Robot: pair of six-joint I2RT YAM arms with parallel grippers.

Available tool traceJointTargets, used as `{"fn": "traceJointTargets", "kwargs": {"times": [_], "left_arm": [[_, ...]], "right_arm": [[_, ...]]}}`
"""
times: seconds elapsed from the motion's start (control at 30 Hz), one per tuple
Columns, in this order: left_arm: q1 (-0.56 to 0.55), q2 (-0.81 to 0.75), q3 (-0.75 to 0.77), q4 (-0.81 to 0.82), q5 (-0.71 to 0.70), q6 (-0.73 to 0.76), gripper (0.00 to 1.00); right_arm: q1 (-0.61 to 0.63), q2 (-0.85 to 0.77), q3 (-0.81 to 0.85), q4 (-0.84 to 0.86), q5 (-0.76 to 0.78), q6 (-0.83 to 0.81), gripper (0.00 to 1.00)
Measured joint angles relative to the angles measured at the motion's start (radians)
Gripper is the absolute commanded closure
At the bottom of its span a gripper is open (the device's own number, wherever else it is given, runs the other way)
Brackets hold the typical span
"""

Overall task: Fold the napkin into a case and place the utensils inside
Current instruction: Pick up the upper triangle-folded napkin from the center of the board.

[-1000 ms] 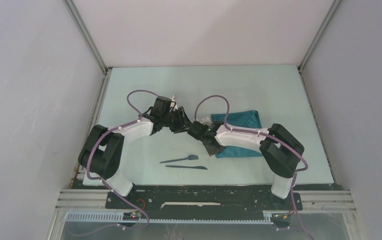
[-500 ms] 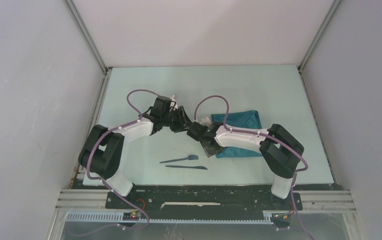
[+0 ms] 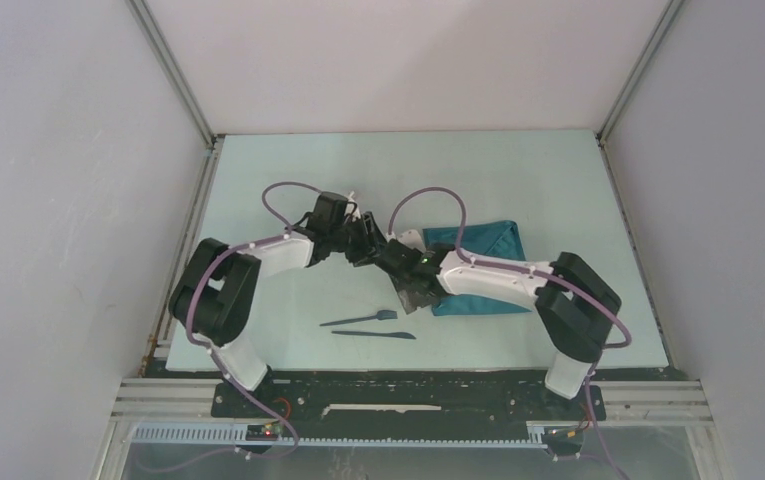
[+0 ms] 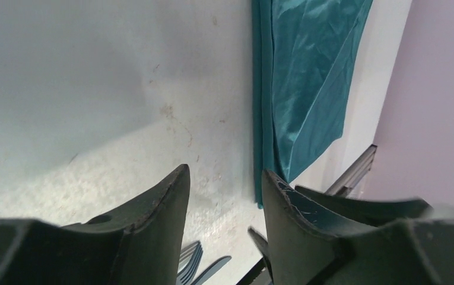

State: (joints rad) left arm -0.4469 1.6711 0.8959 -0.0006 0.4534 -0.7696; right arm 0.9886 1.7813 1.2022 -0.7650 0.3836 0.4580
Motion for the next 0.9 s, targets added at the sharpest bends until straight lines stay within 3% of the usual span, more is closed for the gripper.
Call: {"fn": "traceJointTargets", "kwargs": {"times": [0.1,0.23,0.4,0.5,0.67,0.9], "left_arm": [[-0.010,0.078,0.048,0.024,0.033,-0.037,0.35],[-0.048,0.183,0.146,0.048,0.036,-0.079,0.39],[-0.137,0.297,0.333,-0.027,-0.064,-0.066,0.44],[-0.180,0.349,0.451,-0.107,-0.149,-0.030,0.47],[-0.212,0.394,0.524,-0.183,-0.230,0.002,0.51],[-0.207,0.463,0.579,-0.225,-0.267,0.019,0.72]], "right_arm": [[-0.014,-0.094,-0.035,0.066,-0.042,0.003,0.25],[-0.076,-0.295,-0.157,0.195,-0.149,0.022,0.24],[-0.250,-0.497,-0.314,0.308,-0.283,0.058,0.27],[-0.291,-0.510,-0.332,0.310,-0.312,0.062,0.31],[-0.280,-0.495,-0.333,0.310,-0.332,0.056,0.32],[-0.193,-0.357,-0.312,0.276,-0.263,0.053,0.42]]}}
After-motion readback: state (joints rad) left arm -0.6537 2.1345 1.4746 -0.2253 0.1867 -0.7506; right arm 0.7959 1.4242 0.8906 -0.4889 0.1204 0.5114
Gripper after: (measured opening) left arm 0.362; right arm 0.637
